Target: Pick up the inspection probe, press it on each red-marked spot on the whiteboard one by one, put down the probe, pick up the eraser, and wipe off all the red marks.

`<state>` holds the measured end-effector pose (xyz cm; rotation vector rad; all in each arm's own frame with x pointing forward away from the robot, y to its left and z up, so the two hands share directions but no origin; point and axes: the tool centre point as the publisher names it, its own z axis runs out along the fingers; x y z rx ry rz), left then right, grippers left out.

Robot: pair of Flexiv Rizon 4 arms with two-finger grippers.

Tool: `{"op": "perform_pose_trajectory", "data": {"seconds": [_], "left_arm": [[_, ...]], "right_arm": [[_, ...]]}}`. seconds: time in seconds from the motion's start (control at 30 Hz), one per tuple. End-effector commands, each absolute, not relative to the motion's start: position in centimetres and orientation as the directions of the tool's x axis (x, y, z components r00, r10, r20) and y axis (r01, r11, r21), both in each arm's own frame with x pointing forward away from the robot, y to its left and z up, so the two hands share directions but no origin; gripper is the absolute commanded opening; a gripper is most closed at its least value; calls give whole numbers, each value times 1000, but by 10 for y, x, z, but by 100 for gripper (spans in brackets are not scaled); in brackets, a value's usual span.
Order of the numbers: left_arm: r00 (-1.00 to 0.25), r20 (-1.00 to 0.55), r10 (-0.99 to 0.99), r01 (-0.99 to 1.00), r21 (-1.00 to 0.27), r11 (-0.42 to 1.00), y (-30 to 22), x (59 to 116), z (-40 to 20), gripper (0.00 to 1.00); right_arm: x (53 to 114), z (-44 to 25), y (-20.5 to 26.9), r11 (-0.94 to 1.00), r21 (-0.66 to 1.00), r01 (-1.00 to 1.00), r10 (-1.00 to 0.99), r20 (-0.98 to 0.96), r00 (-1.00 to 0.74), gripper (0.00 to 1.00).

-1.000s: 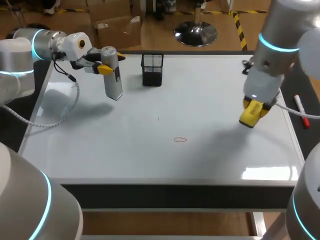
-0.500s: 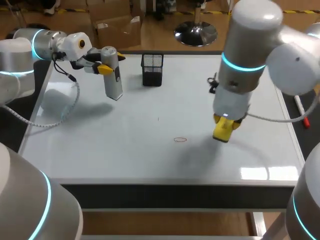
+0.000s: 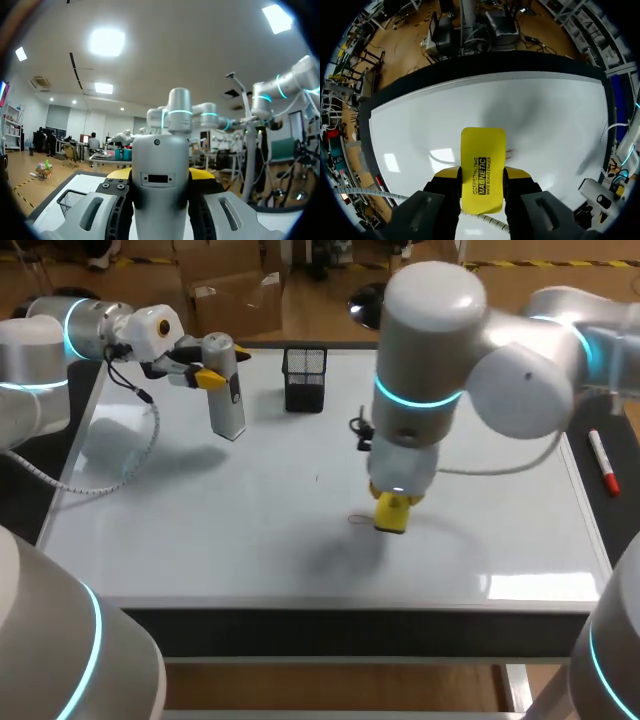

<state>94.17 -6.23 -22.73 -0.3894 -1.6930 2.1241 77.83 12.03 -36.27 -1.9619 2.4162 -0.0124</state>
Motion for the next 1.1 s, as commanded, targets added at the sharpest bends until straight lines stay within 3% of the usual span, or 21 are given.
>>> {"op": "perform_pose_trajectory", "data": {"seconds": [0.03, 0.53, 1.1], "left_arm": [[-882, 29, 471, -132, -973, -188, -62, 942, -226, 0], [-882, 29, 471, -132, -973, -188, -62, 942, -226, 0], [-882, 29, 471, -132, -973, -188, -62, 942, -226, 0]], "right_arm": [[786, -376, 156, 178, -17, -984, -983, 49, -178, 0], [787, -397, 204, 66, -4, -998, -997, 43, -66, 0], [791, -412, 198, 60, 33, -998, -998, -4, -61, 0]]}}
